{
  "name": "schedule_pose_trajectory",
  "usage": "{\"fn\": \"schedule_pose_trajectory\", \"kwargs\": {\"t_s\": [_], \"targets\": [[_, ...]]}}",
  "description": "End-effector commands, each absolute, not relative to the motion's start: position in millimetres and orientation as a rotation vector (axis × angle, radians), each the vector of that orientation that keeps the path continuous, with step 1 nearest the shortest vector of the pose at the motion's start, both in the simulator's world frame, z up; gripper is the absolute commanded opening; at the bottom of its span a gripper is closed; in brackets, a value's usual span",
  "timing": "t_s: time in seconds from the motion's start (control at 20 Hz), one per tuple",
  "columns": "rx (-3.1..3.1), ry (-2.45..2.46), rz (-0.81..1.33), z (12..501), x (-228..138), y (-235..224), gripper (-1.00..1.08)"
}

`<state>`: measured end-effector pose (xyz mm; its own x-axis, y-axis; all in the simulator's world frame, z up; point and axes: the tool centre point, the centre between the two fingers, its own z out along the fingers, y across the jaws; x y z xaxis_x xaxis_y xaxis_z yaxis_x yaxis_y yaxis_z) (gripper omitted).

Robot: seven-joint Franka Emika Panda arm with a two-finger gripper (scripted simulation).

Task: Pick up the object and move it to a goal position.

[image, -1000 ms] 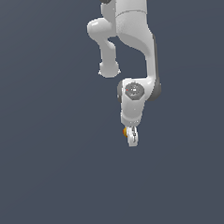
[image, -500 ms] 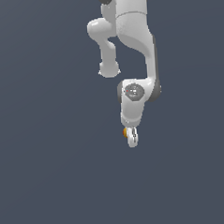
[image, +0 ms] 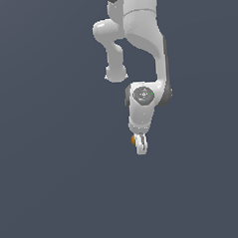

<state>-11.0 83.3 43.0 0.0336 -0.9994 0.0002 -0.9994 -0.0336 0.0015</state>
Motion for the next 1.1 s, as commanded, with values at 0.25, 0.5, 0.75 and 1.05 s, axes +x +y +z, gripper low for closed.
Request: {"fn": "schedule_pose_trajectory", "kwargs": {"t_s": [0.25,0.5,0.75,1.05], "targets": [[2.259,-2.185,-0.001,81,-16,92,-1.0],[2.258,-2.185,-0.001,126,-24,102,-1.0],[2.257,-2.185,-0.001,181,-31,114,-1.0],[2.256,-2.185,0.001,236,-39,126,-1.0]]}}
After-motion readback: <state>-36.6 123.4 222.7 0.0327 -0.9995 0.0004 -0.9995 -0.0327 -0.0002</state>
